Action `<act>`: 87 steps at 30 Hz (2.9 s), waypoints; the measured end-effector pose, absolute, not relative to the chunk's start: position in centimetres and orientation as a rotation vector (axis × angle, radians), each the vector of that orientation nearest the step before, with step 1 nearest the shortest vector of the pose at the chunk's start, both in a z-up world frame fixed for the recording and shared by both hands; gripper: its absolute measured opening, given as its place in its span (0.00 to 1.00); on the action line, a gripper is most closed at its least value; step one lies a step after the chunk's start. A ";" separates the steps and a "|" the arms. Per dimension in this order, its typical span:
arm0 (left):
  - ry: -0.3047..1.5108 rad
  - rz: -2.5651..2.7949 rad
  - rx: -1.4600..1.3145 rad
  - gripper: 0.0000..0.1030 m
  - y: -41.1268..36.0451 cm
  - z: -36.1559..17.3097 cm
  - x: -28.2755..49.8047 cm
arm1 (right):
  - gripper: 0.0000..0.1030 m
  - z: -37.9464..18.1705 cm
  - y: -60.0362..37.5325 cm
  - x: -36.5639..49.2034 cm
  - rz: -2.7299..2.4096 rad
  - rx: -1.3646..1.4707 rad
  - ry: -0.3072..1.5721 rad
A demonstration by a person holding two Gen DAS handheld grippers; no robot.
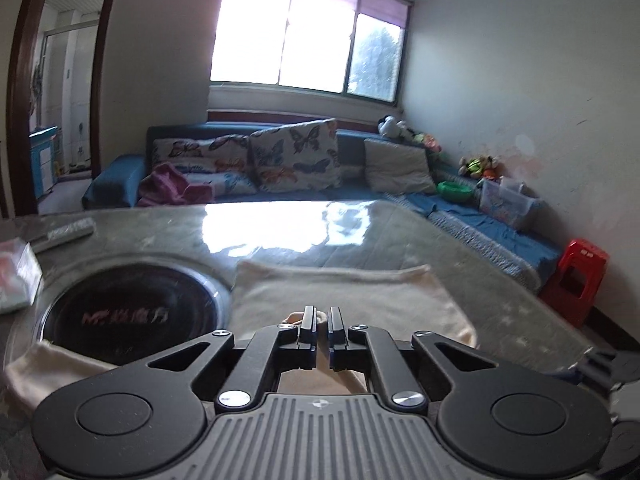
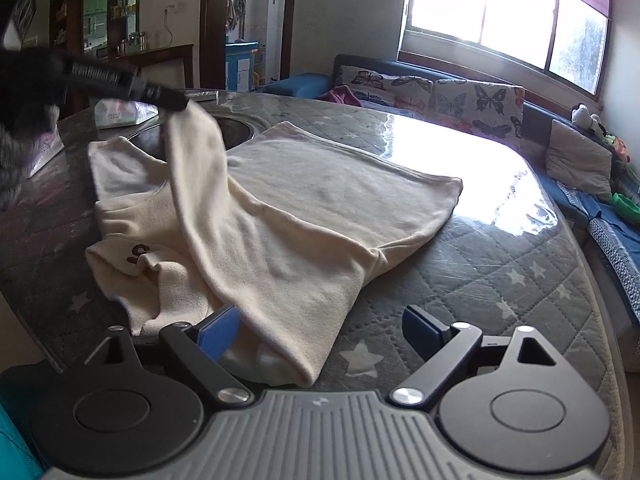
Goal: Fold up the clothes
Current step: 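Grasp the sleeve near the left gripper and fold it across the body, then move the left gripper to the sweatshirt side edge and grasp it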
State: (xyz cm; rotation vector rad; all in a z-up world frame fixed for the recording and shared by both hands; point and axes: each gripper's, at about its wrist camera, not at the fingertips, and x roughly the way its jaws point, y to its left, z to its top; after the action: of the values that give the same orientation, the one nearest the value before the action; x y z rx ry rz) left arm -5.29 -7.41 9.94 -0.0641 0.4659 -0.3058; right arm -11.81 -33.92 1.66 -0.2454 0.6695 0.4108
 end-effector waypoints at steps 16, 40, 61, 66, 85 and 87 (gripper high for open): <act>0.303 -0.458 -0.019 0.05 -12.2 16.2 -4.4 | 0.92 1.6 -33.6 -11.3 0.293 -0.281 0.605; 0.539 -0.350 -0.062 0.05 -5.5 7.4 -7.2 | 1.00 1.2 -37.2 -13.0 0.243 -0.367 0.666; 0.617 -0.321 -0.045 0.09 -4.9 4.6 -6.9 | 0.61 4.3 -35.3 -8.3 0.482 -0.159 0.649; 0.661 -0.341 -0.053 0.09 -6.1 3.1 -4.8 | 0.56 3.2 -33.7 -6.9 0.538 -0.150 0.683; 0.616 0.203 -0.187 0.44 5.8 2.7 -4.1 | 0.79 3.2 -32.9 -6.5 0.550 -0.119 0.666; 0.607 0.288 -0.197 0.48 7.5 2.7 -3.8 | 0.81 3.4 -32.8 -6.7 0.550 -0.116 0.664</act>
State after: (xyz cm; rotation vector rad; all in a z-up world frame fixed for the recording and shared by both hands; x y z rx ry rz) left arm -3.84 7.45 2.66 -0.1971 0.6075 0.2878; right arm -6.65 -32.82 3.36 -0.1160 0.6642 0.5500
